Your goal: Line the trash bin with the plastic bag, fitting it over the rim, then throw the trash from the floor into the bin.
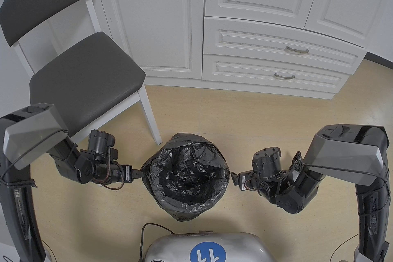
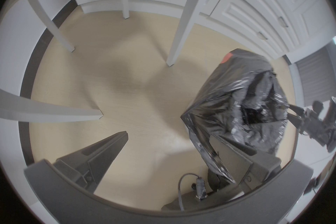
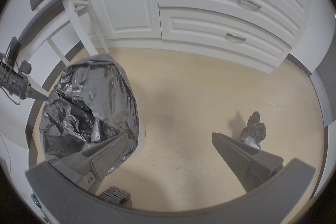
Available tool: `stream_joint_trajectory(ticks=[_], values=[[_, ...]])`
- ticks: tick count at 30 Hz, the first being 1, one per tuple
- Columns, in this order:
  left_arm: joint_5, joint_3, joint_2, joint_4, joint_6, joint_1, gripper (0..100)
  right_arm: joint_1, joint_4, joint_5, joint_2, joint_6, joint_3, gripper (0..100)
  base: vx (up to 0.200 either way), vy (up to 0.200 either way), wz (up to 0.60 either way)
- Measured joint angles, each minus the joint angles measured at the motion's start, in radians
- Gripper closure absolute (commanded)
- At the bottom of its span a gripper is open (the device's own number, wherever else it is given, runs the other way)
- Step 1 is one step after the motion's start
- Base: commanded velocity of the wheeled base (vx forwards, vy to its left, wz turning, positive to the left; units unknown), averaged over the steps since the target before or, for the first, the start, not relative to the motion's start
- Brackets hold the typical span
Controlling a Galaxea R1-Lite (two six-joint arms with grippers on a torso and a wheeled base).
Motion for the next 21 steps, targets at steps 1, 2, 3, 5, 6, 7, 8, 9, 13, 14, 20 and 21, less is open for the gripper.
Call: stream_joint_trajectory(ticks=[1,2,3,5,6,7,8,9,13,14,20,21], values=[[-0.025,0.02,-0.024,-0.001,0.015,0.008,0,0.001,-0.004,0.0,-0.01,0.0,0.003,0,0.0,0.0,0.0],[-0.044,0.034,-0.045,-0.001,0.022,0.012,0,0.002,-0.008,0.0,-0.016,0.001,0.003,0,0.0,0.0,0.0],[-0.062,0.048,-0.067,-0.003,0.025,0.013,0,0.004,-0.014,0.0,-0.02,0.003,0.0,0,0.0,0.0,0.0],[-0.081,0.067,-0.1,-0.004,0.026,0.014,0,0.007,-0.027,-0.001,-0.022,0.012,-0.013,0,0.0,0.0,0.0],[-0.083,0.074,-0.113,-0.004,0.018,0.012,0,0.009,-0.036,-0.001,-0.02,0.019,-0.021,0,0.0,0.0,0.0],[-0.082,0.078,-0.123,-0.005,0.006,0.005,0,0.011,-0.047,-0.001,-0.016,0.028,-0.031,0,0.0,0.0,0.0],[-0.082,0.079,-0.13,-0.008,-0.006,-0.006,0,0.013,-0.058,-0.001,-0.011,0.036,-0.042,0,0.0,0.0,0.0],[-0.082,0.081,-0.137,-0.011,-0.016,-0.02,0,0.015,-0.068,-0.001,-0.004,0.042,-0.056,0,0.0,0.0,0.0],[-0.08,0.084,-0.147,-0.029,-0.041,-0.044,0,0.027,-0.052,-0.001,0.024,0.048,-0.145,0,0.0,0.0,0.0],[-0.079,0.085,-0.148,-0.035,-0.045,-0.048,0,0.031,-0.035,-0.001,0.031,0.047,-0.179,0,0.0,0.0,0.0],[-0.078,0.096,-0.151,-0.052,-0.055,-0.059,0,0.058,0.177,0.003,0.072,0.013,-0.425,0,0.0,0.0,0.0],[-0.078,0.098,-0.152,-0.054,-0.055,-0.06,0,0.061,0.207,0.004,0.08,0.002,-0.467,0,0.0,0.0,0.0]])
